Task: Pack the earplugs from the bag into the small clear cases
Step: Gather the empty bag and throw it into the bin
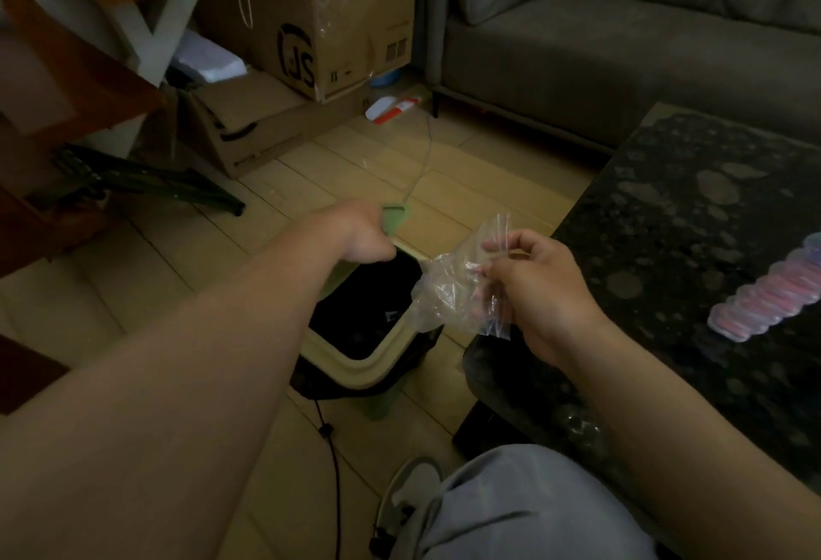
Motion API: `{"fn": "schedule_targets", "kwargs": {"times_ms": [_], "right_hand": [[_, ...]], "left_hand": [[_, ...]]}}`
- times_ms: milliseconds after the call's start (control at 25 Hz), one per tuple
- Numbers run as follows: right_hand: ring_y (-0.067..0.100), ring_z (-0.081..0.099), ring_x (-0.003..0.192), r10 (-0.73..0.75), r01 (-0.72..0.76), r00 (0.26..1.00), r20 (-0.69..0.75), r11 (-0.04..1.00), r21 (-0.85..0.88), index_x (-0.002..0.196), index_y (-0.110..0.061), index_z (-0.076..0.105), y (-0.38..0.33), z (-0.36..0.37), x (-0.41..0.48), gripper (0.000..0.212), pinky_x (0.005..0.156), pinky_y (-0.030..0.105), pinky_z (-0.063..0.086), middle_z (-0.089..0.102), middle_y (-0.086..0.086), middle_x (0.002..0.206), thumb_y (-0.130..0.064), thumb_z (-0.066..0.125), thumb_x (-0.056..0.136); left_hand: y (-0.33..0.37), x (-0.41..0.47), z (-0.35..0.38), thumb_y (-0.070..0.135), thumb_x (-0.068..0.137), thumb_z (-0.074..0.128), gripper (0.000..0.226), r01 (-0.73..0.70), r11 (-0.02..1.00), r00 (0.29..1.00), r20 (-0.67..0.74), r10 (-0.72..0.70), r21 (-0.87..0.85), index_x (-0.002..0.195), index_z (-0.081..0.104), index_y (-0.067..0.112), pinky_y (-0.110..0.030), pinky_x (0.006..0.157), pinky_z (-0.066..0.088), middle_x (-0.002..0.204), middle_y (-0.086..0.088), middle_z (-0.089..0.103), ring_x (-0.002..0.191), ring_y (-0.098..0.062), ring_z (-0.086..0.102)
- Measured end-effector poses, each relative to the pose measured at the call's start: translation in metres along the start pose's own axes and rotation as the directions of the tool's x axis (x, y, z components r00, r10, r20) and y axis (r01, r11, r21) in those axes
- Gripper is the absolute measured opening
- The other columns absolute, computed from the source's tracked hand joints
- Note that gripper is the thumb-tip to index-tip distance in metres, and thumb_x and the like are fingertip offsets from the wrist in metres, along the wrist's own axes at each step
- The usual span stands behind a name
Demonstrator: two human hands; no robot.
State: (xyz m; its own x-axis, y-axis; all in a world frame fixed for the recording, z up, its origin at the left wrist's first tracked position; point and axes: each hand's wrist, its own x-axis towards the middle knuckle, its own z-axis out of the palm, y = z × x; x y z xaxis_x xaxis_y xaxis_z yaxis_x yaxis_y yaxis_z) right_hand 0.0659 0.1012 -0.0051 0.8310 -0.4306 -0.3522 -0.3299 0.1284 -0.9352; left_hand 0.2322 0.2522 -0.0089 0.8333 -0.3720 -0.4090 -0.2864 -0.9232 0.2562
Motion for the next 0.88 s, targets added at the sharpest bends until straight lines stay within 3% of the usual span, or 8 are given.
{"fn": "schedule_targets", "kwargs": {"times_ms": [120, 240, 360, 440, 600, 760, 880], "right_hand": [[0.026, 0.064, 0.078, 0.020, -0.018, 0.999, 0.029, 0.998, -0.055, 0.106, -0.016, 0.063, -0.005, 0.026, 0.012, 0.024, 0.078, 0.050, 0.060, 0.066, 0.015, 0.108, 0.003, 0.057, 0.093], [0.027, 0.063, 0.080, 0.052, -0.046, 0.998, 0.034, 0.988, -0.147, 0.104, -0.017, 0.062, -0.005, 0.056, 0.031, 0.025, 0.081, 0.051, 0.059, 0.066, 0.013, 0.104, 0.003, 0.054, 0.092], [0.027, 0.064, 0.089, 0.119, -0.102, 0.988, 0.099, 0.982, -0.158, 0.114, -0.010, 0.057, -0.003, 0.084, 0.046, 0.021, 0.086, 0.047, 0.057, 0.063, 0.014, 0.110, -0.011, 0.063, 0.095], [0.027, 0.060, 0.105, 0.163, -0.132, 0.981, 0.109, 0.959, -0.250, 0.126, -0.007, 0.049, -0.001, 0.095, 0.051, 0.041, 0.098, 0.045, 0.053, 0.057, 0.010, 0.124, -0.030, 0.065, 0.095], [0.028, 0.061, 0.104, 0.088, -0.085, 0.996, -0.005, 0.946, -0.313, 0.115, -0.004, 0.057, 0.003, 0.085, 0.057, 0.026, 0.102, 0.051, 0.050, 0.060, 0.010, 0.118, -0.024, 0.052, 0.098], [0.023, 0.059, 0.097, 0.025, -0.051, 0.996, -0.090, 0.952, -0.303, 0.101, -0.020, 0.053, 0.003, 0.056, 0.055, 0.007, 0.095, 0.047, 0.054, 0.058, 0.005, 0.102, -0.026, 0.050, 0.098], [0.023, 0.061, 0.099, -0.036, -0.011, 0.989, -0.145, 0.951, -0.310, 0.092, -0.028, 0.049, 0.002, 0.033, 0.050, 0.006, 0.093, 0.048, 0.055, 0.058, 0.002, 0.103, -0.028, 0.050, 0.098]], "left_hand": [[-0.016, -0.004, -0.024, 0.030, 0.096, 0.065, 0.035, 0.000, 0.996, 0.998, -0.070, -0.006, -0.093, 0.125, 0.063, 0.011, -0.035, 0.089, 0.053, 0.121, -0.010, 0.061, 0.104, -0.030, 0.059], [-0.032, 0.003, -0.033, 0.029, 0.095, 0.062, 0.035, -0.010, 0.989, 0.994, -0.108, -0.006, -0.148, 0.124, 0.066, 0.009, -0.034, 0.085, 0.046, 0.116, -0.009, 0.059, 0.100, -0.028, 0.056], [-0.042, 0.007, -0.035, 0.030, 0.094, 0.060, 0.021, -0.035, 0.990, 0.994, -0.104, 0.021, -0.134, 0.098, 0.065, 0.009, -0.032, 0.070, 0.041, 0.098, -0.009, 0.059, 0.083, -0.025, 0.056], [-0.045, 0.008, -0.035, 0.033, 0.094, 0.060, 0.021, -0.044, 0.989, 0.993, -0.116, 0.028, -0.138, 0.088, 0.061, 0.013, -0.032, 0.066, 0.037, 0.089, -0.009, 0.055, 0.074, -0.024, 0.051], [-0.042, 0.009, -0.032, 0.038, 0.094, 0.062, 0.028, -0.038, 0.992, 0.993, -0.118, 0.024, -0.124, 0.098, 0.064, 0.011, -0.035, 0.072, 0.040, 0.097, -0.008, 0.056, 0.081, -0.027, 0.054], [-0.031, 0.007, -0.026, 0.050, 0.092, 0.065, 0.059, -0.013, 0.989, 1.000, -0.015, 0.010, -0.147, 0.135, 0.057, 0.011, -0.038, 0.088, 0.056, 0.134, -0.012, 0.058, 0.111, -0.033, 0.061], [-0.017, 0.009, -0.023, 0.058, 0.092, 0.062, 0.072, -0.015, 0.997, 0.999, -0.048, 0.012, -0.079, 0.146, 0.053, 0.011, -0.034, 0.088, 0.051, 0.147, -0.011, 0.052, 0.125, -0.033, 0.056]]}}
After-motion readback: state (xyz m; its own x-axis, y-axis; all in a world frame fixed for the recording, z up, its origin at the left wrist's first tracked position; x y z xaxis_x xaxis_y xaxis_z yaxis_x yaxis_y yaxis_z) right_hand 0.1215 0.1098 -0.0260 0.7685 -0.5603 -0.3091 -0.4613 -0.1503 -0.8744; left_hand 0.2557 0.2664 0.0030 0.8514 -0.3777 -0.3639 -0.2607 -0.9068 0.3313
